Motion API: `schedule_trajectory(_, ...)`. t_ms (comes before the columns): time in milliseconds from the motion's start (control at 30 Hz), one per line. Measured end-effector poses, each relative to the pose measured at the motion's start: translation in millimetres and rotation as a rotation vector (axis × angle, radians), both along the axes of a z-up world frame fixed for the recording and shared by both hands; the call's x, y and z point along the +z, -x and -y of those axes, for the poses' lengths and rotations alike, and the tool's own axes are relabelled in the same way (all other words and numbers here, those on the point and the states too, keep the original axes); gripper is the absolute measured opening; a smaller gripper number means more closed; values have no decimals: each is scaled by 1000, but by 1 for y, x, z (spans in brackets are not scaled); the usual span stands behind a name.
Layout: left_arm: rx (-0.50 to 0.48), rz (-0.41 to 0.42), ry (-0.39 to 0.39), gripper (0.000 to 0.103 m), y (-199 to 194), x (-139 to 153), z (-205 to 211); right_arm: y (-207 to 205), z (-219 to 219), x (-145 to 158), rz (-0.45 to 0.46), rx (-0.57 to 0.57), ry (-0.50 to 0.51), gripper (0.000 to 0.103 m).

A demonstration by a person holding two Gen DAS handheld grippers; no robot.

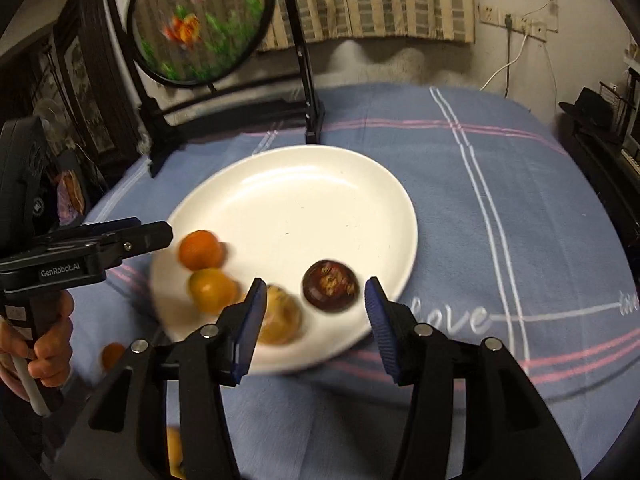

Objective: Organize fruits
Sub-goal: 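Place both held fruits on the white plate and open both tools, then grasp a yellow fruit with the left tool while the right tool grasps a pale pear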

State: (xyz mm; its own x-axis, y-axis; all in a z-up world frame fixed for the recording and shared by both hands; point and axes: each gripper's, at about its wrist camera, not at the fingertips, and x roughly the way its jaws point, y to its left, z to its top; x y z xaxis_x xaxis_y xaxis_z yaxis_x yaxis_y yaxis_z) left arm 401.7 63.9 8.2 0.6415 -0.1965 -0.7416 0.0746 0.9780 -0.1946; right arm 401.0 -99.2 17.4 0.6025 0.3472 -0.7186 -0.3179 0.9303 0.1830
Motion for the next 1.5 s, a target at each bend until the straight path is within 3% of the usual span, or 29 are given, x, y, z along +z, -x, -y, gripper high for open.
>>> schedule_trajectory(67,-3,31,-17,89,23,9,-1,27,5,9,25,9,-13,52)
schedule_trajectory(100,-5,47,-27,96,39,13,-1,38,7,11,33,14,-14,53)
schedule_trajectory(267,-20,113,-21,97,124,18,-5,116,18,11,72,34,-1,62)
schedule_trajectory(433,-32,130,4,98,207,-8,-5,192,27,-9,92,38,23,63)
schedule_trajectory(600,-81,106,40,98,255,-39,1,226,23,-36,35,47,36,63)
schedule_trajectory(833,-147,140,-20,98,271,-52,16,233,11,-45,40,52,46,63)
schedule_trajectory(1000,-144,95,-49,98,264,-57,20,223,11,-46,30,23,63,63)
schedule_trajectory(1233,-190,155,-78,98,273,-52,28,207,1,-50,-8,42,72,63)
schedule_trajectory(1500,-188,146,-61,98,272,-52,27,201,1,-55,-47,41,70,63)
